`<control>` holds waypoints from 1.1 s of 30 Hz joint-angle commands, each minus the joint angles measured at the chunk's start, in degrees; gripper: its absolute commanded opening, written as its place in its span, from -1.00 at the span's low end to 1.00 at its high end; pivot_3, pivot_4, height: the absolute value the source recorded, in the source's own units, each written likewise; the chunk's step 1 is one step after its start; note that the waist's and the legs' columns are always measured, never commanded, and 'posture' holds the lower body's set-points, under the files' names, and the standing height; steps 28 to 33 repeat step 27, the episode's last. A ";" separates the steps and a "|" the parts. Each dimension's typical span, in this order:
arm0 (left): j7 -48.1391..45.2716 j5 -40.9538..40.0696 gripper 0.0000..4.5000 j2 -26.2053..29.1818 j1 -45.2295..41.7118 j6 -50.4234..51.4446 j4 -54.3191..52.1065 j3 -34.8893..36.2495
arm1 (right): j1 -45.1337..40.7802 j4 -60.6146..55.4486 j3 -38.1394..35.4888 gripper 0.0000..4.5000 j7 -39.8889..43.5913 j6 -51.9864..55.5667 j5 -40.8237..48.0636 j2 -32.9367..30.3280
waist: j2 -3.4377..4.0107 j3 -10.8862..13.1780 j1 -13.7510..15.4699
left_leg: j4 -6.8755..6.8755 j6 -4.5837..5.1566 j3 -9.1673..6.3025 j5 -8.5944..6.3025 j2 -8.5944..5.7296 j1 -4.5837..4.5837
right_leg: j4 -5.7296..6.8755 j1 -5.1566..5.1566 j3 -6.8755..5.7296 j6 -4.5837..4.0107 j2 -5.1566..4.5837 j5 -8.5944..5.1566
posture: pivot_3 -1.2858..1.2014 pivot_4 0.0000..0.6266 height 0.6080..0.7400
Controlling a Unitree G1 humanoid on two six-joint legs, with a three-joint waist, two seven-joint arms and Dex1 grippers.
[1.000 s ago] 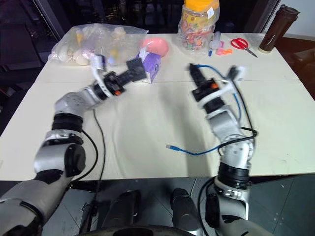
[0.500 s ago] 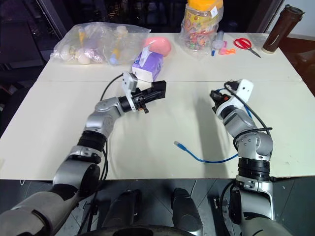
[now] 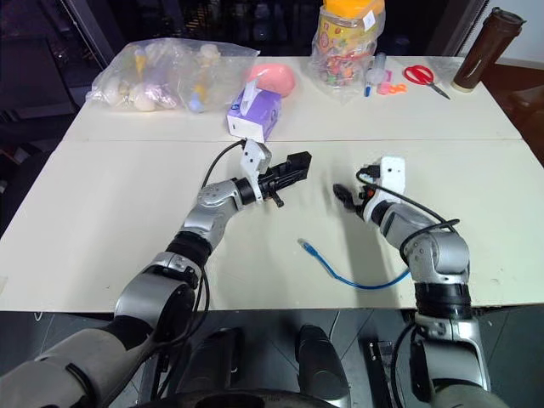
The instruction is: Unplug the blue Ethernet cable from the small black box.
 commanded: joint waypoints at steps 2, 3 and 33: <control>0.29 1.99 -0.77 -0.82 -2.84 -4.39 5.96 -0.13 | 2.37 -8.06 -4.34 0.97 -2.84 0.43 0.77 2.50 | 0.00 0.00 -0.06 | 0.02 0.00 0.01 0.00 0.00 -0.01 | -0.01 0.00 0.01 0.00 0.00 0.00 | 0.03 -0.52 0.98; 0.20 2.15 -0.54 -0.85 -3.16 -4.75 6.90 0.09 | 2.82 -8.42 -4.83 0.99 -3.24 0.44 0.43 2.86 | 0.00 0.00 -0.06 | 0.04 0.00 0.01 0.00 -0.01 -0.02 | -0.01 0.00 0.01 0.00 -0.01 0.00 | 0.03 -0.52 0.98; -14.41 -11.79 0.98 25.11 20.24 42.99 -50.30 2.41 | 20.10 -26.60 -11.22 1.00 13.82 -1.55 4.88 -8.22 | 0.02 -0.02 0.21 | 0.09 0.00 -0.02 -0.01 0.06 0.28 | 0.09 0.29 0.00 -0.26 -0.02 -0.14 | 0.03 -0.52 0.98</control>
